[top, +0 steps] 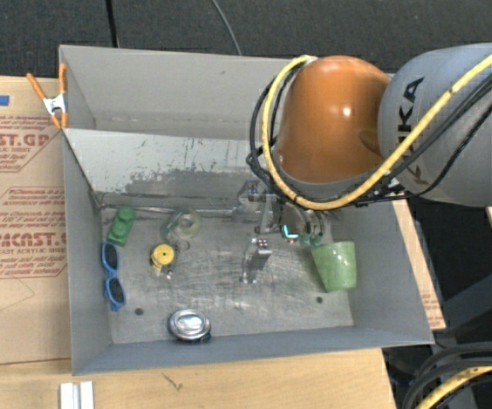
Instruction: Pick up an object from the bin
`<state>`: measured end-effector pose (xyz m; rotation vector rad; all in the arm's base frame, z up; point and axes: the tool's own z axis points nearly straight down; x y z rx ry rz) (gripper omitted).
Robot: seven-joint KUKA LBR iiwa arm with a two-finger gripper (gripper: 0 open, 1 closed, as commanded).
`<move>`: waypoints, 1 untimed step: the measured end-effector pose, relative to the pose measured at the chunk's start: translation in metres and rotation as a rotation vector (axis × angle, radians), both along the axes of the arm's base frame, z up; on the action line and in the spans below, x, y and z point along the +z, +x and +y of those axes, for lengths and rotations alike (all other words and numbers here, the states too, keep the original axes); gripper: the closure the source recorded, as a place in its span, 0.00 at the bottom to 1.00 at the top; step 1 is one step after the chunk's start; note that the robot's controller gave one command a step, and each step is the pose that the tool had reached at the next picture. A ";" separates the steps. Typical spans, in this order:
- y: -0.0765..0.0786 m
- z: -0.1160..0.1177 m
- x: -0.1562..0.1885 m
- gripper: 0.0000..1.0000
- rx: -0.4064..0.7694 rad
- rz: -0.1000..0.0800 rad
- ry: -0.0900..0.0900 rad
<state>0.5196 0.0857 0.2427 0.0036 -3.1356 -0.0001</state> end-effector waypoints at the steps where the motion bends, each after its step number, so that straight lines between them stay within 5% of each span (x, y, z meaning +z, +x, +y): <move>1: -0.041 -0.017 -0.124 0.00 0.061 0.004 0.000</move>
Offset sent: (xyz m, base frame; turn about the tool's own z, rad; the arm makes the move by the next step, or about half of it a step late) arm -0.0382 -0.0169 -0.1191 -0.0603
